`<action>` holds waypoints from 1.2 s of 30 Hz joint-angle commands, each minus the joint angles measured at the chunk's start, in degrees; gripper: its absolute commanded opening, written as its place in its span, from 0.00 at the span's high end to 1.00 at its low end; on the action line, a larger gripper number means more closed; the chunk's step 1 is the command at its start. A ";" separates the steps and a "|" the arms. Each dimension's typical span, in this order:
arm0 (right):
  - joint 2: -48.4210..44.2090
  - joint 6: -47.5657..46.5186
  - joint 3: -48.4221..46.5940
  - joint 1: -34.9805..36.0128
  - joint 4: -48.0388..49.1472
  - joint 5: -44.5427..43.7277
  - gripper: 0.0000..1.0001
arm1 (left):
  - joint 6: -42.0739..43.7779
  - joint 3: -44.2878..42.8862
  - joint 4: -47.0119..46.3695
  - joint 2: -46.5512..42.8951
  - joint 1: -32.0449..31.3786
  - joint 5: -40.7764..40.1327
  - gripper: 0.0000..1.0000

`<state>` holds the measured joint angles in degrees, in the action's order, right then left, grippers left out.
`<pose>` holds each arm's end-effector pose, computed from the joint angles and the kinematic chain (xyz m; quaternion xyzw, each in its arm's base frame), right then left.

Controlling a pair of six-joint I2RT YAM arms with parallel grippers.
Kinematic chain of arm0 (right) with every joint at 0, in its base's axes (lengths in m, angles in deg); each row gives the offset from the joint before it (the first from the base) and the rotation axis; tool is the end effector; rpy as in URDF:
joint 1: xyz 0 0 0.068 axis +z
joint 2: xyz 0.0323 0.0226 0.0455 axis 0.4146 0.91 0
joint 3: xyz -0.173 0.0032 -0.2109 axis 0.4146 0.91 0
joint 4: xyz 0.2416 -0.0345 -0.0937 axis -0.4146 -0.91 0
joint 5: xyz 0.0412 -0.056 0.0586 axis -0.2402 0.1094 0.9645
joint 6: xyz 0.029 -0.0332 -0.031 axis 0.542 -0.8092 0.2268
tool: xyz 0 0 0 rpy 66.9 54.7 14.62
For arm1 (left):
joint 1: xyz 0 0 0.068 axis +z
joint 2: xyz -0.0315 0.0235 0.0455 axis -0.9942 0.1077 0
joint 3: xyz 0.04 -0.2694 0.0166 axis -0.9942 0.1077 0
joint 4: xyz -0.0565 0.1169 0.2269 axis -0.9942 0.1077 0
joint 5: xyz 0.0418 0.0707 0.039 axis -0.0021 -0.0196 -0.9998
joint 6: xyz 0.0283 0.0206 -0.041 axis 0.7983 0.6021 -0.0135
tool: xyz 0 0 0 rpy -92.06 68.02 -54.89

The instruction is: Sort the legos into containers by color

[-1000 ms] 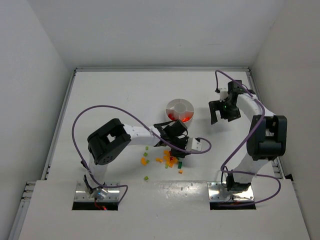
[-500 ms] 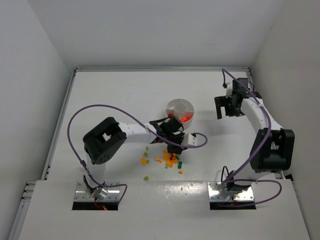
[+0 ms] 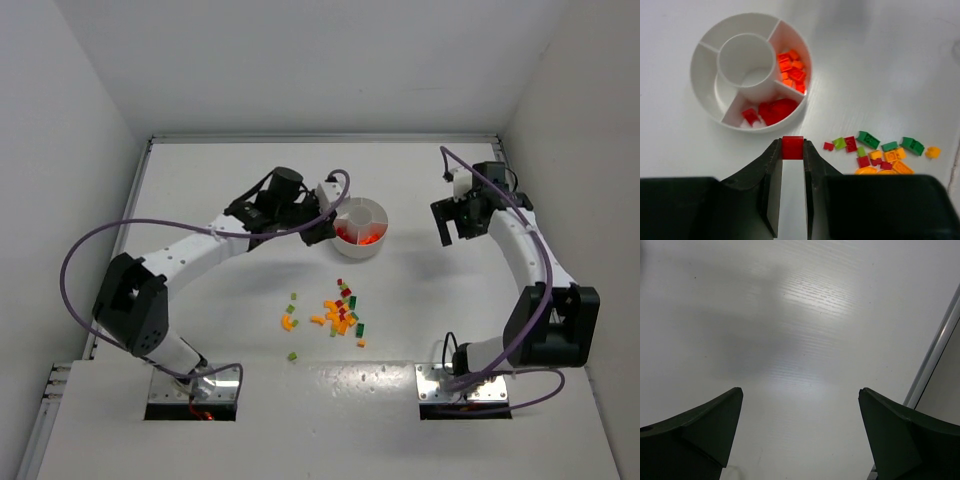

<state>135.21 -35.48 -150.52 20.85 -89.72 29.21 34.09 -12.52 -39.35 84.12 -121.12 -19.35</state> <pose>0.2903 -0.0194 0.2525 -0.0529 0.9623 -0.0456 0.2627 0.2665 -0.2238 0.2863 0.4650 0.7266 -0.3013 0.4063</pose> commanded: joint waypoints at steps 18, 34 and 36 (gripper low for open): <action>-0.37 -0.18 -1.96 -0.23 -0.61 6.57 0.01 | -4.60 -16.05 3.34 17.91 3.99 -0.37 0.78; 5.69 1.49 -5.39 -0.23 -3.69 7.89 0.01 | -2.94 -17.39 5.46 20.65 3.99 2.70 0.54; 5.70 2.10 -5.39 -0.23 -2.99 8.42 0.01 | -1.71 -15.62 5.46 18.46 3.99 3.32 0.53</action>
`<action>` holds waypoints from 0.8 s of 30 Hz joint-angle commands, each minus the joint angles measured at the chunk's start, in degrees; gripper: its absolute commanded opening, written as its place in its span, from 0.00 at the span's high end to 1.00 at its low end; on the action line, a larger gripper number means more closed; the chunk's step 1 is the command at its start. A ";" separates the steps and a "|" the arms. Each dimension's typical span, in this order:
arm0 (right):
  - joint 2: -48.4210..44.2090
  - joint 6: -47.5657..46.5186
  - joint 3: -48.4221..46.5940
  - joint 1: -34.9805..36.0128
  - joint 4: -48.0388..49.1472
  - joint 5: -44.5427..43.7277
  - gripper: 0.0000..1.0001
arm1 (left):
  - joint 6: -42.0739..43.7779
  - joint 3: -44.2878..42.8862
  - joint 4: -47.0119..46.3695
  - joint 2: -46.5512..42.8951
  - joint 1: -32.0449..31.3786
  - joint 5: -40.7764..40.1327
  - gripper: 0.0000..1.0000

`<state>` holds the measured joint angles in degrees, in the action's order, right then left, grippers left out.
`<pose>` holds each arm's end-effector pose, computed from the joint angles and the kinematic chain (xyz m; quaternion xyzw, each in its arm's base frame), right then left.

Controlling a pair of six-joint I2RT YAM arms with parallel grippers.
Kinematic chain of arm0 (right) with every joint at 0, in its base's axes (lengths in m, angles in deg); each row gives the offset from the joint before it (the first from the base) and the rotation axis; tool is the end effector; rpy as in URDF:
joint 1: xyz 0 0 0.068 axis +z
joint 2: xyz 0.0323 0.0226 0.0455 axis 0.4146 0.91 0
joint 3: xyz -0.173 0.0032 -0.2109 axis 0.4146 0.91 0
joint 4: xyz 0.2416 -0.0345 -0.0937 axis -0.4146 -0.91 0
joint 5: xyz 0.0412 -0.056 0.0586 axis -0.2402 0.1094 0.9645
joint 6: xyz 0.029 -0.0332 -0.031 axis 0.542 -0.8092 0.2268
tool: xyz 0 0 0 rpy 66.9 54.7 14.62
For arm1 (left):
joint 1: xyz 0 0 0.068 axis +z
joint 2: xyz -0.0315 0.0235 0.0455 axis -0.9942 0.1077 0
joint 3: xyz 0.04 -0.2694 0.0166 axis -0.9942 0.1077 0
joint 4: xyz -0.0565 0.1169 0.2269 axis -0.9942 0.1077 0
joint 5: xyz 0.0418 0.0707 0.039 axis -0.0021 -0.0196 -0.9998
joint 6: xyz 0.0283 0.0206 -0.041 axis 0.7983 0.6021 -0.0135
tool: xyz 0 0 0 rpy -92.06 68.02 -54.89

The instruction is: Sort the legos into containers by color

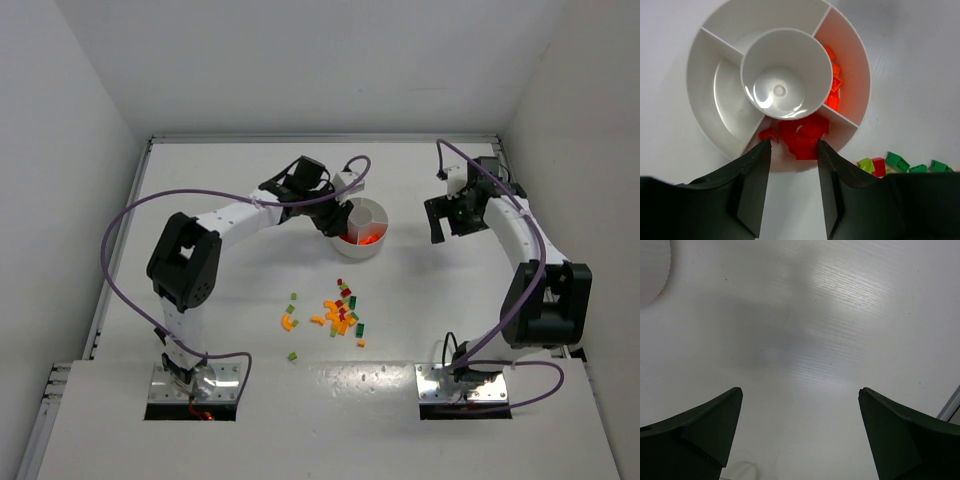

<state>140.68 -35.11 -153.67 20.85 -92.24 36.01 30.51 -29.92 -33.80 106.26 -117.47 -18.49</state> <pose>0.3061 -0.0162 0.2403 -0.0643 0.9712 0.0174 0.2289 0.3505 -0.2537 0.2356 0.4163 0.7941 -0.3000 0.3256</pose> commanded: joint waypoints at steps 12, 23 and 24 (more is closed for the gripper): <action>1.29 5.61 -1.19 -0.23 0.67 4.43 0.01 | 1.88 8.55 -2.81 -7.47 -0.19 1.33 0.49; 1.29 6.13 -0.58 -0.23 0.67 4.96 0.02 | 3.89 13.20 -6.95 -15.55 0.42 5.97 0.52; 1.29 6.65 -0.58 0.29 0.67 4.96 0.02 | 5.21 15.13 -6.17 -17.99 0.95 8.51 0.52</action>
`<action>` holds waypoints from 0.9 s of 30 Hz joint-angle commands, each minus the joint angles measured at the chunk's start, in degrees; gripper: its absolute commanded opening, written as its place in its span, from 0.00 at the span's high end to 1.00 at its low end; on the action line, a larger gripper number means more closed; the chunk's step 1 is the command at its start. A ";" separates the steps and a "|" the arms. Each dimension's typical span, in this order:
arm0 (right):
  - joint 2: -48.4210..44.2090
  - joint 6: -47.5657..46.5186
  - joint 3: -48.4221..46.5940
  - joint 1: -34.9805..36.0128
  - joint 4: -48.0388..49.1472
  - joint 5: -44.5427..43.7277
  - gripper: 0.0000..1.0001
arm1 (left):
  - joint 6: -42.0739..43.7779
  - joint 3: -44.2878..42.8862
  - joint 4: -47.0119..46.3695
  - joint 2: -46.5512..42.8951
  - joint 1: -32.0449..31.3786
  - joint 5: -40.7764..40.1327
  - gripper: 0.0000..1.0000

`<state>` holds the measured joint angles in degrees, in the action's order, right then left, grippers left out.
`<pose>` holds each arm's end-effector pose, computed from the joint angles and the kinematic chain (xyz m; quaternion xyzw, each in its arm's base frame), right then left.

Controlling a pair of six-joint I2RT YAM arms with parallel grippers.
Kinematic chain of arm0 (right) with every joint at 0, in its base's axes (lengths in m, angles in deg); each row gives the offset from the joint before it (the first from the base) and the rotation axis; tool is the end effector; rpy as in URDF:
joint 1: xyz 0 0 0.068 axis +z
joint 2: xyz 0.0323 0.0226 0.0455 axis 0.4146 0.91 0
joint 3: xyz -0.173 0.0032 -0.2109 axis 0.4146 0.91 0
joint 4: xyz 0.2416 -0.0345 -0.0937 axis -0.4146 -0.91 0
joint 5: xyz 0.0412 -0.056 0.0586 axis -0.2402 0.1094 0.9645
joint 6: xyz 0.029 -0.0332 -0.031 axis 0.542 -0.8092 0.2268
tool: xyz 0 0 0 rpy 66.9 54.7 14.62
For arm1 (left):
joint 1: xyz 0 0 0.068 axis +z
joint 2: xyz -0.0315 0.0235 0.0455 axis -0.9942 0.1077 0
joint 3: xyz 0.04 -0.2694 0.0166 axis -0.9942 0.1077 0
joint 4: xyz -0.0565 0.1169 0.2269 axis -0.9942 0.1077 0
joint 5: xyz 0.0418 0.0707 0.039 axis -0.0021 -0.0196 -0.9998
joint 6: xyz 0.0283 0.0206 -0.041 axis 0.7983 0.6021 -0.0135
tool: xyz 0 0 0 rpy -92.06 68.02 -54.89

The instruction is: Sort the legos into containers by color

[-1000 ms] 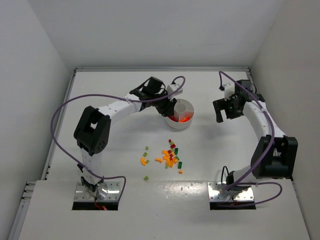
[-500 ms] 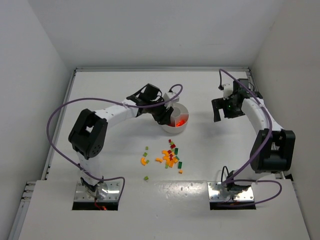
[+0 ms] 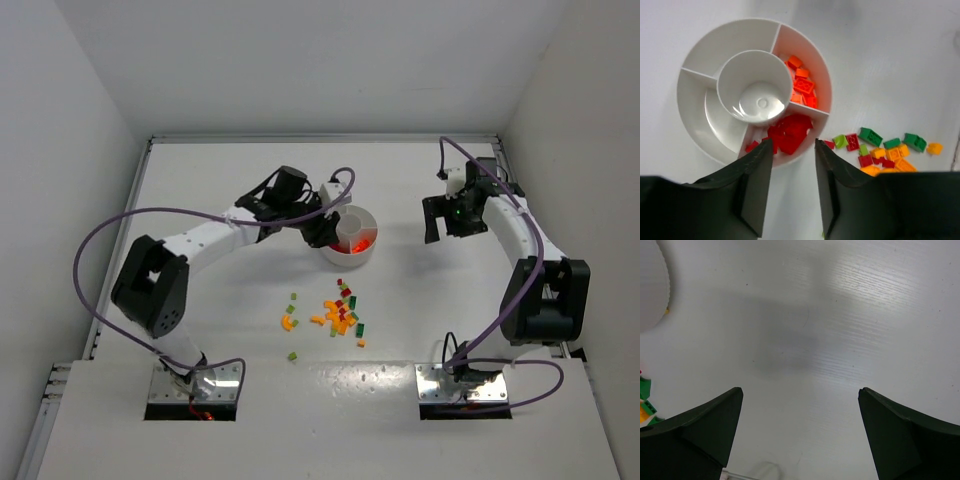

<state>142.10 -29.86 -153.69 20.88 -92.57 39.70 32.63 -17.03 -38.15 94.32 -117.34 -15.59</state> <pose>0.3086 -0.0139 0.2332 -0.0261 0.9744 0.0605 0.2150 0.3079 -0.2262 0.2500 0.4390 0.7640 -0.3169 0.3509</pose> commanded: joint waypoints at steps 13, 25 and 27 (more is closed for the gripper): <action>3.21 1.41 -0.55 0.28 0.92 3.64 0.05 | 27.63 13.06 13.67 -8.20 -7.87 2.31 0.76; 1.63 1.41 0.59 0.28 0.38 3.11 0.05 | 16.12 12.45 4.26 2.44 -15.70 -5.89 0.77; 1.63 1.41 1.12 0.28 0.38 3.11 0.05 | 15.33 12.45 3.12 3.14 -15.70 -6.50 0.77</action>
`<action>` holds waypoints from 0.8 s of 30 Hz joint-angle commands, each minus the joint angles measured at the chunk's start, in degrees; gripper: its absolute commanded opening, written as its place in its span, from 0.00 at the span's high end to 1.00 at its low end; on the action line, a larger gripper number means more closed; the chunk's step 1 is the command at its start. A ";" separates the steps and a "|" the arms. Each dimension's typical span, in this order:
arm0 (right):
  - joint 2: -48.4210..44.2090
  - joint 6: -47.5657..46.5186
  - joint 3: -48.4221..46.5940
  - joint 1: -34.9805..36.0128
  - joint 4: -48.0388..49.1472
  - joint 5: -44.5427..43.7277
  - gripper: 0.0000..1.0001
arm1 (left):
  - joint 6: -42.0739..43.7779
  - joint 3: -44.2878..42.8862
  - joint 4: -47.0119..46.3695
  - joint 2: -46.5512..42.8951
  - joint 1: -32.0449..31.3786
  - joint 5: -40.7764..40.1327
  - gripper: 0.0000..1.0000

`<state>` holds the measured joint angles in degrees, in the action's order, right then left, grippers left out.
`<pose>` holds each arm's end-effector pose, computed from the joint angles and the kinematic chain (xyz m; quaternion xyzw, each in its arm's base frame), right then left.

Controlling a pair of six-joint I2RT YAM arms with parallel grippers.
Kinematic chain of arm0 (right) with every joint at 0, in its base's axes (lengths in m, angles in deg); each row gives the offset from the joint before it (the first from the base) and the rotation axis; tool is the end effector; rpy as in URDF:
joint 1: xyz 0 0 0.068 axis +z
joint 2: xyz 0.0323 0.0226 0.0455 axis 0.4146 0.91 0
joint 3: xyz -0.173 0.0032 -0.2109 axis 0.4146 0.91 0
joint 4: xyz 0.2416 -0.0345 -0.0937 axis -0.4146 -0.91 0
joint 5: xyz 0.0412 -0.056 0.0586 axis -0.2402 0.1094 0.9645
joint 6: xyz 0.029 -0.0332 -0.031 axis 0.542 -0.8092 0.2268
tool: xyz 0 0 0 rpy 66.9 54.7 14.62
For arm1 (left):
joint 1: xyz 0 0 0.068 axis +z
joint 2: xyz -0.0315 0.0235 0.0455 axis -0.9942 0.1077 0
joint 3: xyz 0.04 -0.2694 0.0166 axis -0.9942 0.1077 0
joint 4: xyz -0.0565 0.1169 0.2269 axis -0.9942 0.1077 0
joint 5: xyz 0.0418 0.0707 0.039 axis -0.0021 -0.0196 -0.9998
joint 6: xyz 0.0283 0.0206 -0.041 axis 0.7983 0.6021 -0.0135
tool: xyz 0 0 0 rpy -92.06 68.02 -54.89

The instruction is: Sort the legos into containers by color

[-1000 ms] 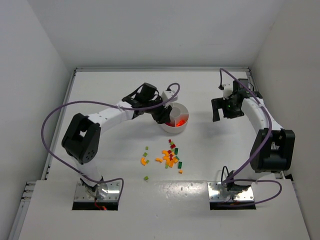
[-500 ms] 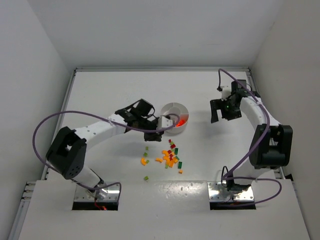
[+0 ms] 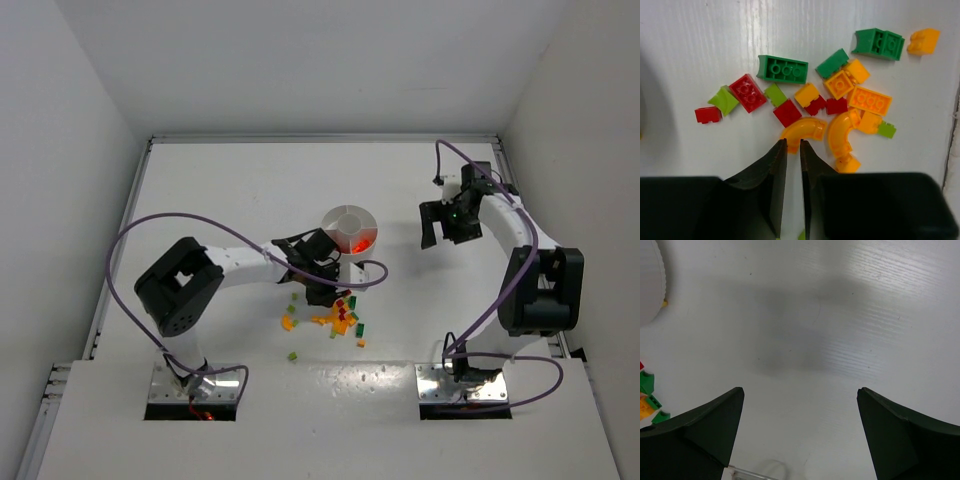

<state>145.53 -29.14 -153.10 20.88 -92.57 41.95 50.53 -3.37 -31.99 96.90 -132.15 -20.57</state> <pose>0.3136 -0.0129 0.2131 -0.0208 0.9796 0.0839 0.1814 0.2118 -0.2618 0.1551 0.6355 0.7033 -0.2553 0.1907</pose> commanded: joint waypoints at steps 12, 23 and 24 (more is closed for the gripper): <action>-2.33 0.69 0.53 0.28 0.38 0.86 0.05 | -3.37 -1.83 -4.19 -0.93 -1.41 -1.52 0.63; -2.33 0.69 1.05 0.28 0.38 0.86 0.06 | 2.85 4.49 3.09 -5.75 3.94 -3.36 0.63; -2.33 0.69 1.05 0.28 0.38 1.38 0.06 | 3.65 5.89 3.80 -6.81 5.00 -3.37 0.63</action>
<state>145.31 -29.14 -152.33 20.88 -92.94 41.98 50.57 -0.24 -32.93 94.17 -130.54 -22.93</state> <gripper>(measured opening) 0.938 0.369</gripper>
